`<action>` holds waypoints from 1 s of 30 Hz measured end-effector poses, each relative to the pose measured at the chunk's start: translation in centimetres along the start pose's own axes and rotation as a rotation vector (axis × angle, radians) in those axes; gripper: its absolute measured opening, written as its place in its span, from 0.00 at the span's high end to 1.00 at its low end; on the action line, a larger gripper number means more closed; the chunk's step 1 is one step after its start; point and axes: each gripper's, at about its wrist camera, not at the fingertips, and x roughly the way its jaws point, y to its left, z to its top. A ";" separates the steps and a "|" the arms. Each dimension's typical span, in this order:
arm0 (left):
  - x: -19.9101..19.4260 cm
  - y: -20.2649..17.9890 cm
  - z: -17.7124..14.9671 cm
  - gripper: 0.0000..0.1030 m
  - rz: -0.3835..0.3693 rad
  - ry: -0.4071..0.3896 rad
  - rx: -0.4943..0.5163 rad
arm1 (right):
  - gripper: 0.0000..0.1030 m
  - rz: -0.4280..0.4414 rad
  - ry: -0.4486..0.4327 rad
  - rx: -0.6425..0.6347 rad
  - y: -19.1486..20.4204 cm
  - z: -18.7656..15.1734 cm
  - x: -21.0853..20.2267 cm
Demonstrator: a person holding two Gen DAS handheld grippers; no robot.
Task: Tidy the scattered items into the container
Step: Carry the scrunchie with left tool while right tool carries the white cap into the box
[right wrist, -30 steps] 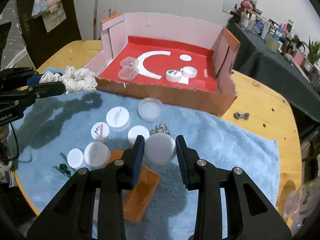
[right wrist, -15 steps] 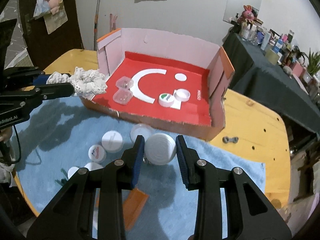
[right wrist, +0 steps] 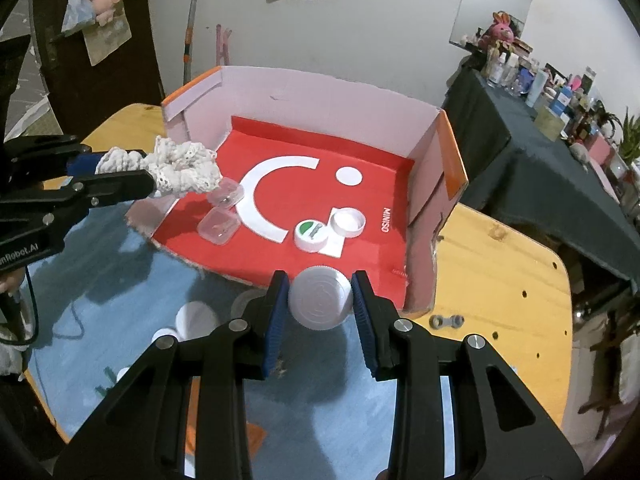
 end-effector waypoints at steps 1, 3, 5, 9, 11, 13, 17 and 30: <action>0.4 -0.1 0.2 0.82 0.004 0.002 0.002 | 0.70 0.000 0.004 0.002 -0.2 0.2 0.3; 1.3 -0.2 0.7 0.82 0.009 0.008 0.006 | 0.70 0.002 0.011 0.006 -0.6 0.6 0.7; 2.2 -0.4 1.0 0.82 0.014 0.015 0.008 | 0.70 -0.002 0.024 0.010 -0.9 1.0 1.6; 4.5 -0.9 1.7 0.82 0.031 0.045 0.023 | 0.70 -0.002 0.051 0.019 -1.5 1.5 3.2; 5.6 -0.9 1.9 0.82 0.043 0.065 0.016 | 0.70 -0.003 0.066 0.021 -1.7 1.7 4.0; 6.5 -0.9 1.9 0.82 0.052 0.082 0.006 | 0.70 -0.009 0.080 0.020 -1.8 1.8 4.7; 7.8 -0.9 1.9 0.82 0.060 0.107 -0.007 | 0.70 -0.009 0.106 0.020 -1.9 2.0 6.0; 10.4 -1.2 1.6 0.82 0.085 0.174 -0.027 | 0.70 -0.039 0.167 0.002 -1.8 2.1 8.1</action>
